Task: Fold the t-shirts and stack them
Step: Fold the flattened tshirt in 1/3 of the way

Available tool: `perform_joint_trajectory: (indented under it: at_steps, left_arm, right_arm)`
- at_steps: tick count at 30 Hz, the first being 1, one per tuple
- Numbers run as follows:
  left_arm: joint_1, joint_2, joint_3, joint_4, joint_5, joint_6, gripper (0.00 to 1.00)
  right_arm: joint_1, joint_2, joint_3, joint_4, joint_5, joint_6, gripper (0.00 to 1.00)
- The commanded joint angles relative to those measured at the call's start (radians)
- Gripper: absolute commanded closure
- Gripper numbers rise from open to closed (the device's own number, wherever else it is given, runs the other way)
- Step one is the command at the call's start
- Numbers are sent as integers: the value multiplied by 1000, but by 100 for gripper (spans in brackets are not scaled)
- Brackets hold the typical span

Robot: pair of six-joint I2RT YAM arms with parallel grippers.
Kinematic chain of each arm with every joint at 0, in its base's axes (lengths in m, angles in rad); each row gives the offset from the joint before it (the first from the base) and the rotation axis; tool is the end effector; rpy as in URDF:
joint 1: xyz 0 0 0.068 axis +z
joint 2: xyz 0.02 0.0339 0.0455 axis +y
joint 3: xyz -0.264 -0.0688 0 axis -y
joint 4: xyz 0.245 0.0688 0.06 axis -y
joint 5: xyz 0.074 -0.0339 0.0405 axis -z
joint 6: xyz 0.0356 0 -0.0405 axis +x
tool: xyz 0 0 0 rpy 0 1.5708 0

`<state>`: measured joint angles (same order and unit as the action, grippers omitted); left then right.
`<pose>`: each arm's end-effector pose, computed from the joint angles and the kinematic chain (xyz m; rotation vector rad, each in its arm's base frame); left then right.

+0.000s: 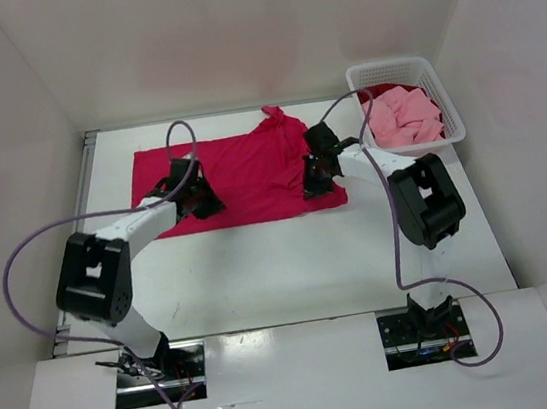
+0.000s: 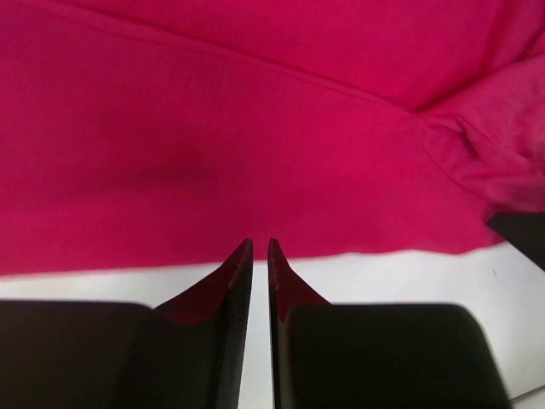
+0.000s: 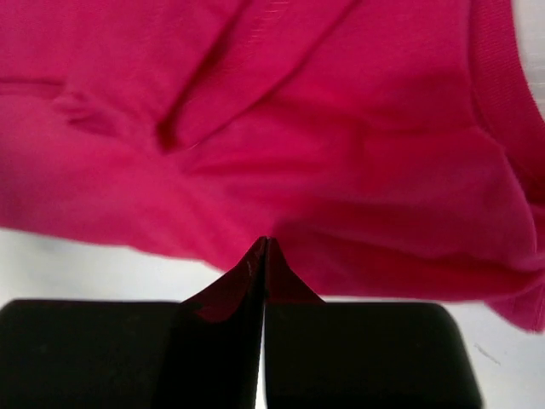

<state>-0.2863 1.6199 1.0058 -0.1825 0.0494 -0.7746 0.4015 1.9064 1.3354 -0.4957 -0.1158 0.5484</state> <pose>0.3299 -0.0989 0.2067 -0.5661 2.3739 -0.5553 0.3650 0.1595 0.1851 0.1584 2.7043 0.4586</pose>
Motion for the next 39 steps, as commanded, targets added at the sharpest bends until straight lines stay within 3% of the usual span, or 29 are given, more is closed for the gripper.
perform_joint_trajectory:
  at_steps: [1, 3, 7, 11, 16, 22, 26, 30, 34, 39]
  left_arm:
    - [-11, 139, 83, 38, 10, -29, 82]
    - [2, 172, 83, 38, 27, -52, 82]
    - [74, 181, -39, 99, 142, -107, 83]
    - [98, 135, -150, 78, 164, -97, 83]
    - [98, 22, -266, 69, 199, -118, 83]
    - [73, -152, -341, 3, 231, -137, 80]
    - [59, -314, -311, -72, 221, -138, 76]
    - [59, -333, -181, -91, 161, -68, 76]
    - [59, -203, -104, -32, 136, -8, 75]
    - [59, -103, -87, 21, 176, 6, 74]
  right_arm:
    - [-10, 28, 15, 54, 31, 30, 99]
    - [-10, 42, -28, 74, 41, 48, 99]
    - [-10, 42, -103, 83, 61, 71, 99]
    - [-10, -9, -240, 74, 79, 104, 99]
    - [-10, -125, -387, 74, 57, 136, 99]
    - [-10, -277, -418, 14, 57, 154, 99]
    - [-10, -352, -378, -13, 18, 136, 77]
    - [-1, -371, -293, 43, -64, 125, 66]
    - [-1, -296, -226, 127, -129, 145, 50]
    - [-1, -159, -127, 189, -156, 177, 45]
